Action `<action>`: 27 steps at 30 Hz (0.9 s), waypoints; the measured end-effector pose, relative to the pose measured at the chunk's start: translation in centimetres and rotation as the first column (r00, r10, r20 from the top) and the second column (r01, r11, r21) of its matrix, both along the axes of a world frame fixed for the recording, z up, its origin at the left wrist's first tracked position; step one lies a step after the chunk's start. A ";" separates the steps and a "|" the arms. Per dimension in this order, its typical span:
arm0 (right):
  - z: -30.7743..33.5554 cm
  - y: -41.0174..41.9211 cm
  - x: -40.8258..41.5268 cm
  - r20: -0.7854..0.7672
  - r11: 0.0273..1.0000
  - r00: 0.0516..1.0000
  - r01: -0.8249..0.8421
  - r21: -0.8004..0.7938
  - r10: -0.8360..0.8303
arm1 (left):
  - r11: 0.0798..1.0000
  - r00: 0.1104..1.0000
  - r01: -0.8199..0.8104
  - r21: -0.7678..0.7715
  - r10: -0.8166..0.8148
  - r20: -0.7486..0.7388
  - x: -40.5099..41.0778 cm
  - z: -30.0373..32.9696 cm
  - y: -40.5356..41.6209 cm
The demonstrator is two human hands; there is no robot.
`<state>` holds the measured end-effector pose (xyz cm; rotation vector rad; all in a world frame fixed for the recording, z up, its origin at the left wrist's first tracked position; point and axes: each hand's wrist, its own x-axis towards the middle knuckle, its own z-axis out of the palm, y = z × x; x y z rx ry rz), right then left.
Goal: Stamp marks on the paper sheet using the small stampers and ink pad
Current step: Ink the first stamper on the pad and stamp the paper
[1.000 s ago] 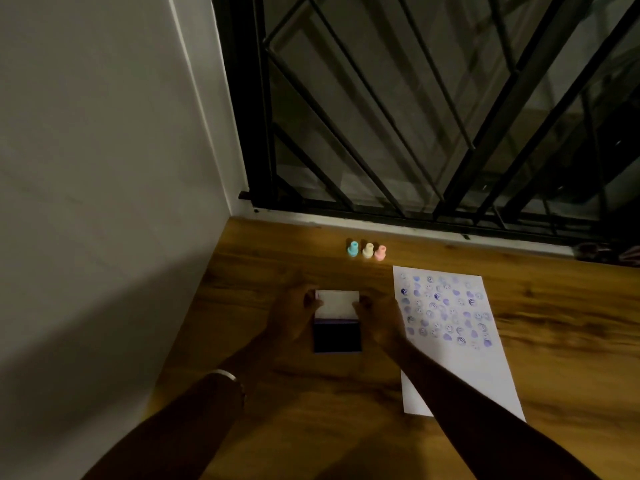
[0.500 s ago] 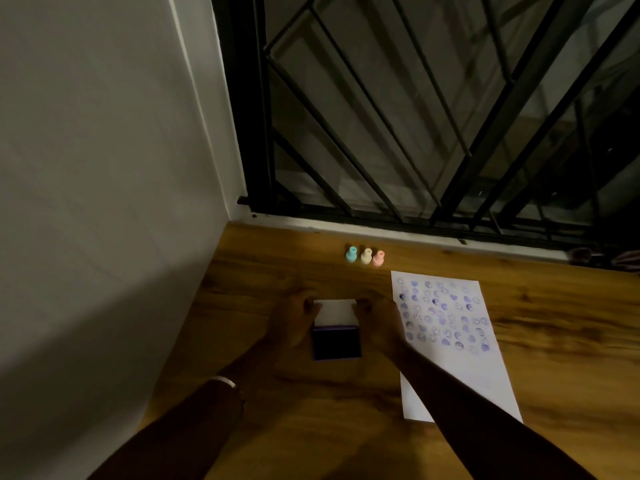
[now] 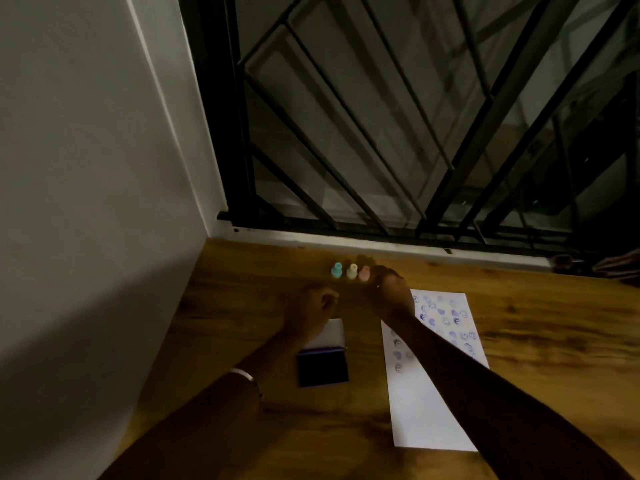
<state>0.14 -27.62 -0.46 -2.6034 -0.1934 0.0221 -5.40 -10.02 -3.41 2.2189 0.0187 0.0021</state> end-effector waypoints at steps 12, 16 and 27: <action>-1.1 0.8 3.3 -0.032 0.996 0.999 0.016 -0.091 -0.019 | 1.000 1.000 -0.011 -0.017 0.011 0.002 1.5 -1.7 -0.6; -1.1 0.5 1.8 -0.044 0.999 0.998 0.034 -0.008 -0.035 | 0.999 0.999 -0.032 -0.024 0.032 0.008 0.9 -1.2 -0.2; -0.6 2.0 -8.5 -0.022 0.950 0.993 -0.107 0.292 0.119 | 0.998 0.974 0.055 -0.040 -0.045 0.222 -5.1 0.7 -0.6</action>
